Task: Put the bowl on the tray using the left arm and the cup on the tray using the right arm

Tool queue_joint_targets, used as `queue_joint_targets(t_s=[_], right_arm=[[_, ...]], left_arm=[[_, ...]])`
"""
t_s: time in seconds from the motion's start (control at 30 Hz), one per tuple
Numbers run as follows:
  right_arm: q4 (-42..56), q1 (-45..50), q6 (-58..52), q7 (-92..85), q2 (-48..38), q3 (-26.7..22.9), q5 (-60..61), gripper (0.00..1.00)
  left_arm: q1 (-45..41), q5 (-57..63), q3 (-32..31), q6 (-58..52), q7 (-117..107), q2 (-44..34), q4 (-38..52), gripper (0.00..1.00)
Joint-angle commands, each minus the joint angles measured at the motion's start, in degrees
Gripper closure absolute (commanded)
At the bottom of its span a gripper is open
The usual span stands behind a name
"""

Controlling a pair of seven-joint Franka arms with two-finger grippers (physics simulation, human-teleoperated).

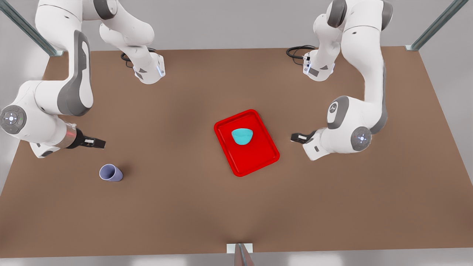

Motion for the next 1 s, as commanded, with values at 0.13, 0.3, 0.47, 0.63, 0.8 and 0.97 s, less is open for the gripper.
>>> queue_joint_targets(t_s=[0.13,0.3,0.47,0.63,0.8,0.97], right_arm=[[-4.48,-4.94,9.59,-8.26,6.51,-0.01,0.18,0.0],[-17.14,-6.7,25.24,-16.43,7.3,0.08,1.67,0.0],[-14.51,-9.69,32.8,-22.06,14.68,0.08,1.76,0.0],[-14.95,-9.87,36.4,-22.76,18.64,0.17,1.85,0.0],[-14.51,-11.18,37.37,-22.76,20.57,0.17,1.85,0.0],[-13.1,-12.15,37.37,-22.85,22.07,0.25,1.76,0.01]], left_arm=[[0.47,20.61,1.55,-6.16,1.1,-2.96,3.7,0.0],[0.47,19.73,1.9,-11.09,10.69,-3.66,3.79,0.0],[0.47,18.5,2.17,-8.99,8.58,-3.31,3.7,0.0],[1.35,13.14,2.96,-4.41,-1.44,-2.96,4.84,0.0],[2.32,12.35,2.96,-4.41,-1.35,-2.87,5.46,0.0],[2.32,12.44,3.31,-4.5,-1.27,-2.69,5.28,0.0]])
